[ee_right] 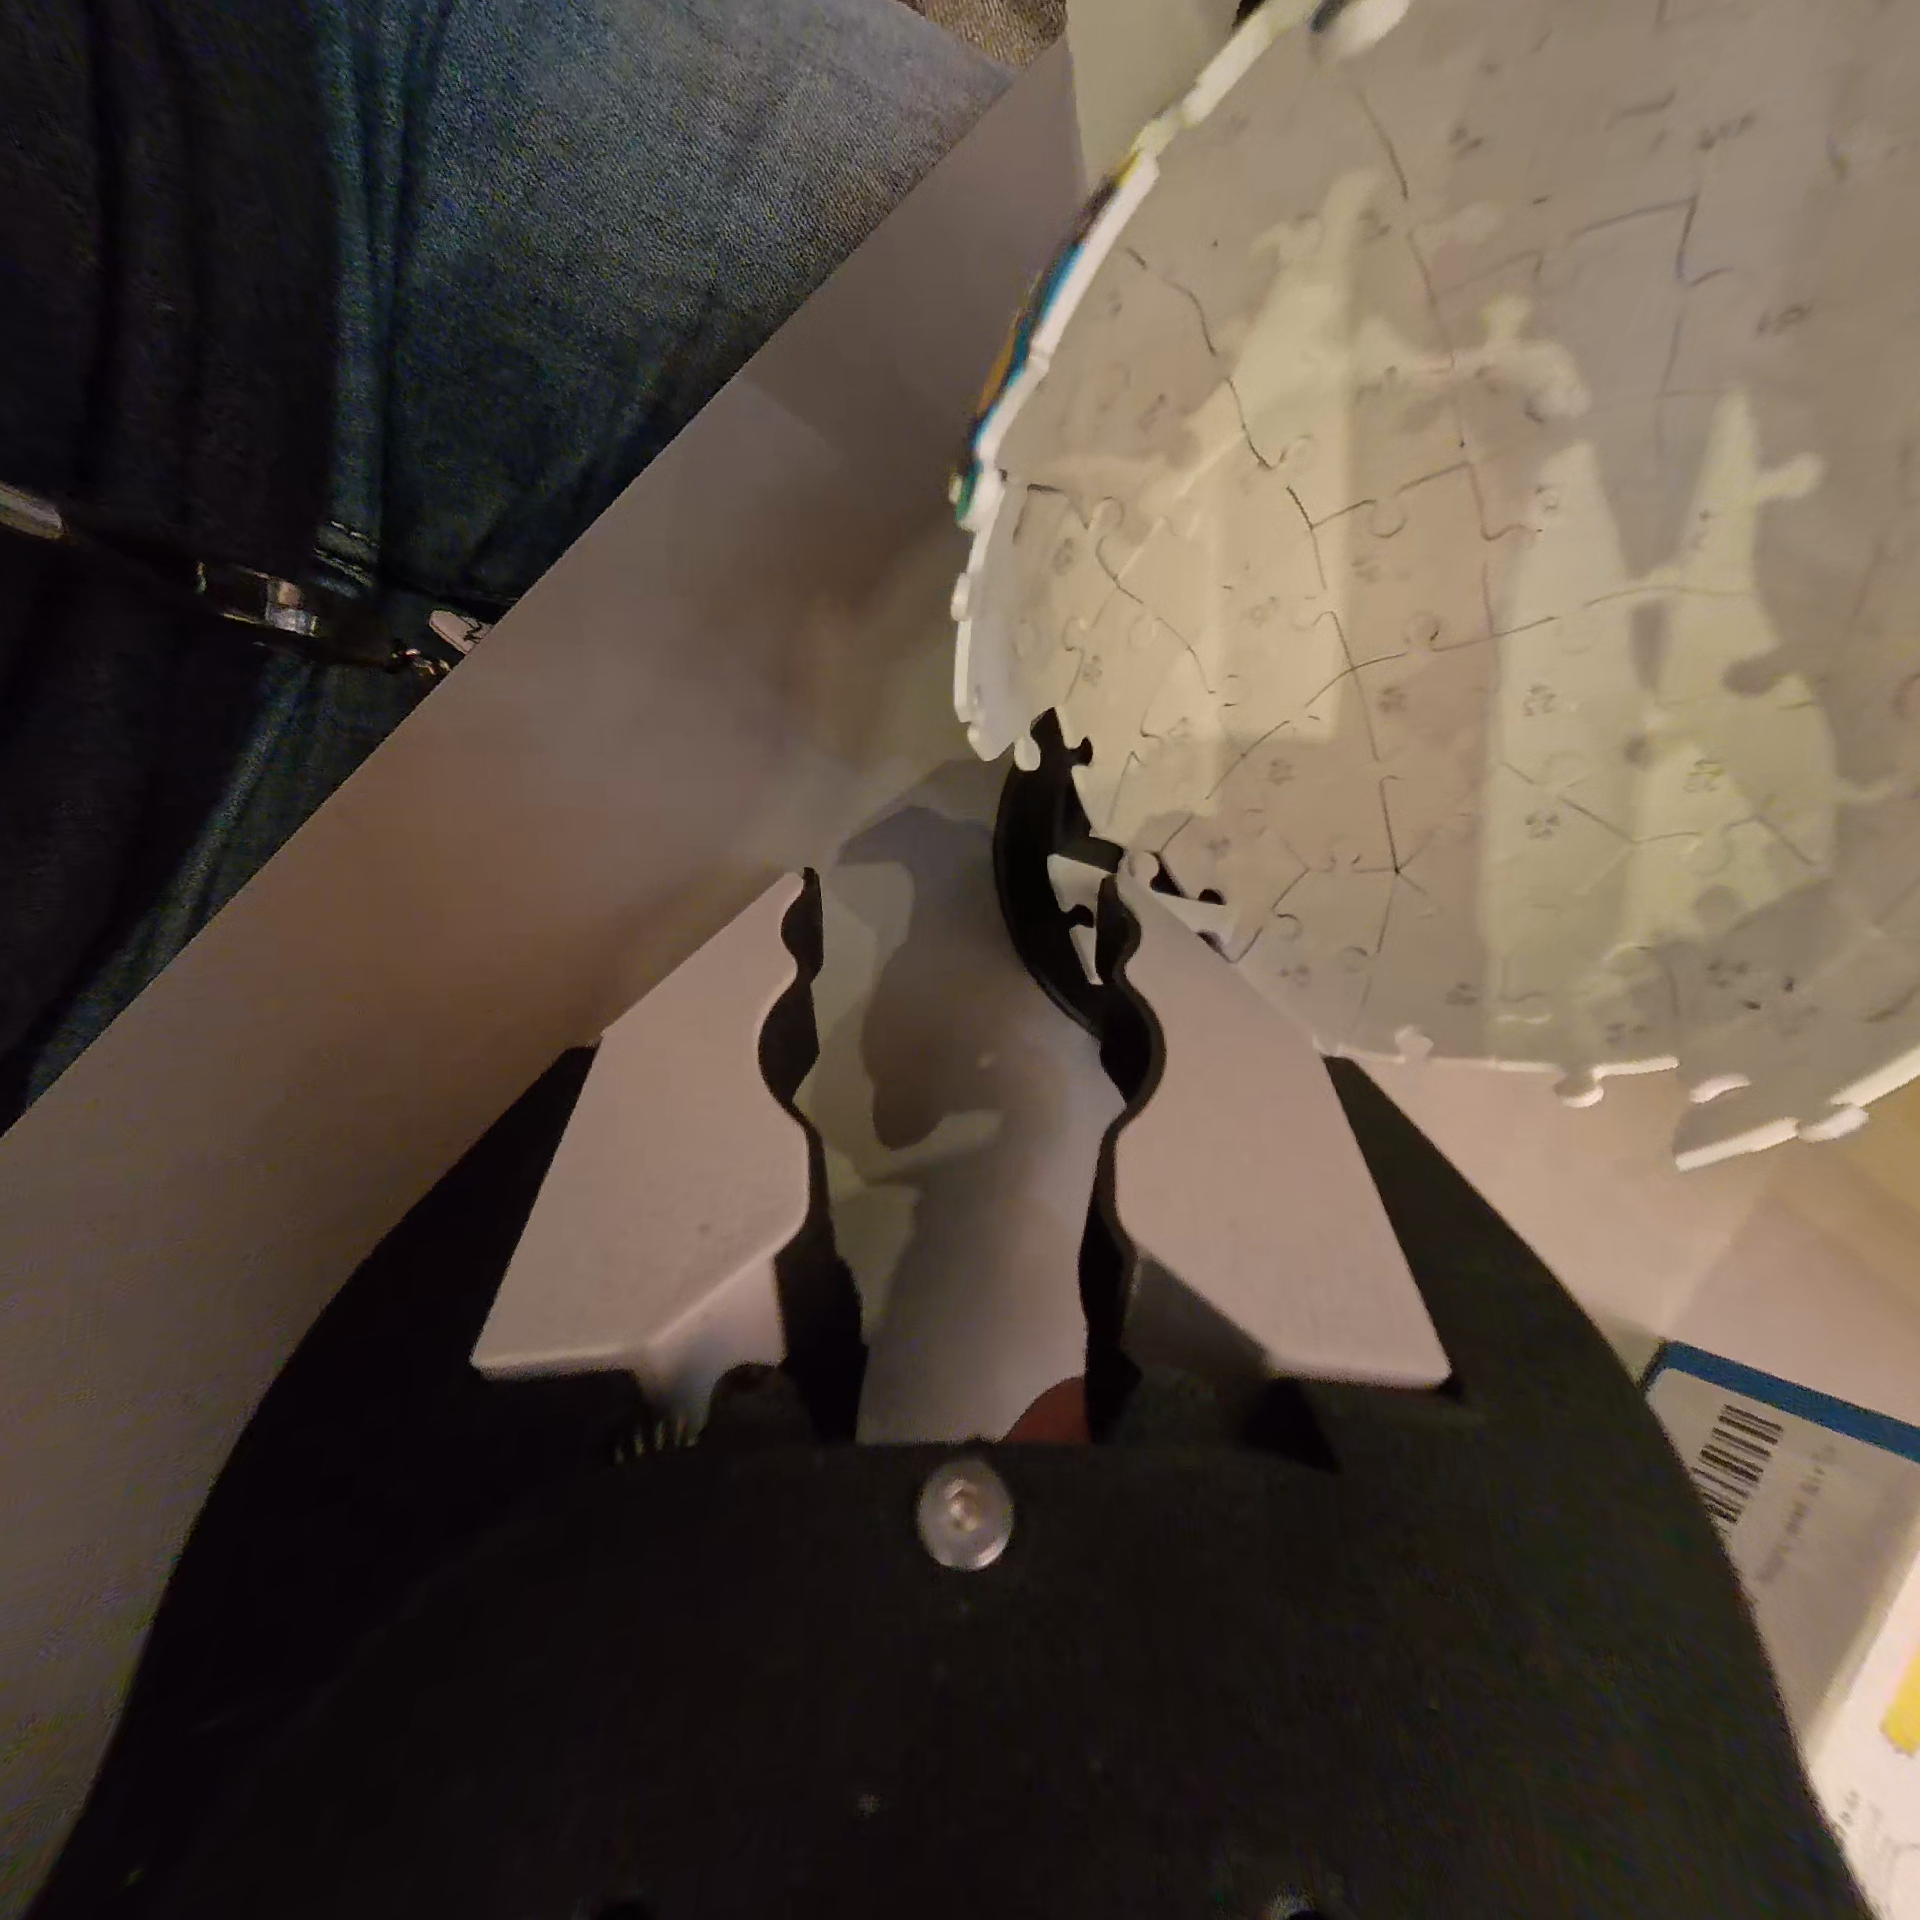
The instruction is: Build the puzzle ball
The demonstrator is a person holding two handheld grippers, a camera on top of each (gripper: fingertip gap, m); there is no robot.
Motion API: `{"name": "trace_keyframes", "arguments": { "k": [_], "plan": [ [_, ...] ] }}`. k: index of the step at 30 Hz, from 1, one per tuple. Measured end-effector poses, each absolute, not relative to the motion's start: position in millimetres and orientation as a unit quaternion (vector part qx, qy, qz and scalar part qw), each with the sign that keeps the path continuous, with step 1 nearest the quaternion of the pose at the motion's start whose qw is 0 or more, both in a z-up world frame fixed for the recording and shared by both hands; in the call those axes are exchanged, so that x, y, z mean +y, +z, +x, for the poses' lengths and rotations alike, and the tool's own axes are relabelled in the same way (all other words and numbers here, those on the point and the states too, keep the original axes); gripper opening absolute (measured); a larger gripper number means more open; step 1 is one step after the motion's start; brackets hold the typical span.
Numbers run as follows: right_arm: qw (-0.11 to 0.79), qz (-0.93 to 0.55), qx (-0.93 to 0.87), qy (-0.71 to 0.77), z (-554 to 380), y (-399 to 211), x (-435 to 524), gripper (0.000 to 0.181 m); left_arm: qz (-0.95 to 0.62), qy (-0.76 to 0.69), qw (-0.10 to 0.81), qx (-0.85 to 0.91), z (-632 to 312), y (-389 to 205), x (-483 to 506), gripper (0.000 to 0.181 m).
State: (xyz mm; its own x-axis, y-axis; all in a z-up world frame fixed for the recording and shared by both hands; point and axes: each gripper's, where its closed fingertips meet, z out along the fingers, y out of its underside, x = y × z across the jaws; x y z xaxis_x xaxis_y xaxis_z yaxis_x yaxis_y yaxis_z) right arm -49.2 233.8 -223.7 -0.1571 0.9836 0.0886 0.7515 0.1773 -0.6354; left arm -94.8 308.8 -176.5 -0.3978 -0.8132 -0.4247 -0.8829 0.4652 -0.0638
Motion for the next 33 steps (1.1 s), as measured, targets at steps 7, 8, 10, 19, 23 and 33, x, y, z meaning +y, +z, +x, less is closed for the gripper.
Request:
{"name": "trace_keyframes", "arguments": {
  "k": [7,8,10,19,23,33],
  "plan": [
    [0.256,-0.605,-0.718,0.229,-47,-221,232,0.054,-0.51,0.086,0.203,0.831,-94,-177,309,0.13],
    [0.258,-0.607,-0.716,0.23,-47,-220,231,0.054,-0.51,0.086,0.204,0.831,-94,-177,309,0.13],
    [0.255,-0.612,-0.714,0.223,-46,-222,229,0.056,-0.51,0.086,0.204,0.831,-94,-177,309,0.13],
    [0.266,-0.619,-0.707,0.215,-51,-226,223,0.063,-0.509,0.086,0.204,0.832,-94,-177,308,0.13],
    [0.265,-0.62,-0.706,0.216,-50,-226,223,0.061,-0.509,0.085,0.206,0.831,-93,-177,307,0.13],
    [0.266,-0.622,-0.709,0.202,-41,-224,228,0.057,-0.508,0.087,0.205,0.832,-94,-176,309,0.129]
  ]
}}
